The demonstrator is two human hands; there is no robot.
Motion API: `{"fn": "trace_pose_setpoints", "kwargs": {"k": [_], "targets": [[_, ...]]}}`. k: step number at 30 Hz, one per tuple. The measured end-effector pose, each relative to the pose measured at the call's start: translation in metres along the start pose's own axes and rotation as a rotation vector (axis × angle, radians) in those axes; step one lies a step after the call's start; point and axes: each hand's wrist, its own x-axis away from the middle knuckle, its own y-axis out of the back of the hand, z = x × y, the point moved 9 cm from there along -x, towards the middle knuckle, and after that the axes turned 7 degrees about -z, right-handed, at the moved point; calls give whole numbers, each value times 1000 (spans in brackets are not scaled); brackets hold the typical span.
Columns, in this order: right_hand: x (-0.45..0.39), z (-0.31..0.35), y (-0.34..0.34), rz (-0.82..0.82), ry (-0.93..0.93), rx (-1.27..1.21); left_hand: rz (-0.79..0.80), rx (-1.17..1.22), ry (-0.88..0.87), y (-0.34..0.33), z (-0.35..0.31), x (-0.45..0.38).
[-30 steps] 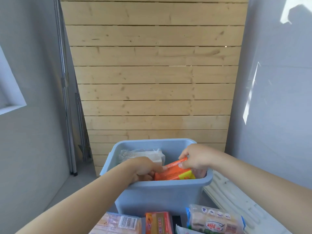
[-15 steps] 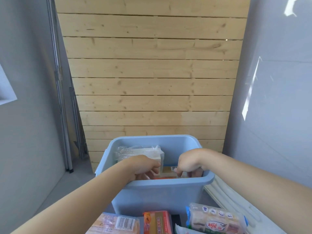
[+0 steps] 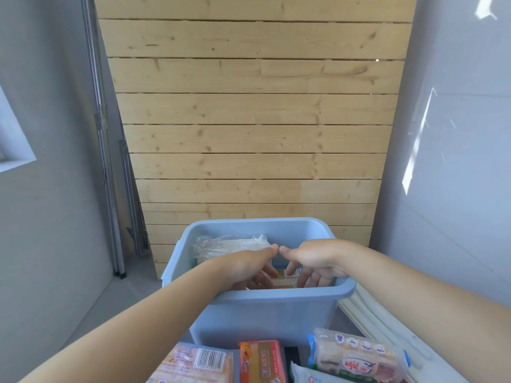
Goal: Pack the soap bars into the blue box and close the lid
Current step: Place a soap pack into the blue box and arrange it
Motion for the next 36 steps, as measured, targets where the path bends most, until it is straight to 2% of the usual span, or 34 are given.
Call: {"fn": "trace_pose_setpoints", "kwargs": {"k": [5, 7, 10, 15, 19, 23, 31, 36], "targets": [[37, 20, 27, -201, 260, -447, -346, 249, -315, 44, -29, 50], [58, 26, 30, -270, 343, -477, -422, 294, -411, 57, -29, 81], [87, 33, 18, -330, 444, -502, -495, 307, -455, 63, -13, 121], [115, 31, -29, -304, 501, -512, -596, 198, -385, 61, 40, 155], [107, 17, -84, -197, 417, -420, -686, 21, -248, 63, 94, 158], [87, 2, -123, -150, 311, -384, -673, -47, -130, 57, 131, 148], [71, -2, -169, -2, 180, -514, -570, 102, 49, 46, 171, 133], [77, 14, -167, -71, 198, -462, -622, 141, -11, 54, 165, 137]]}}
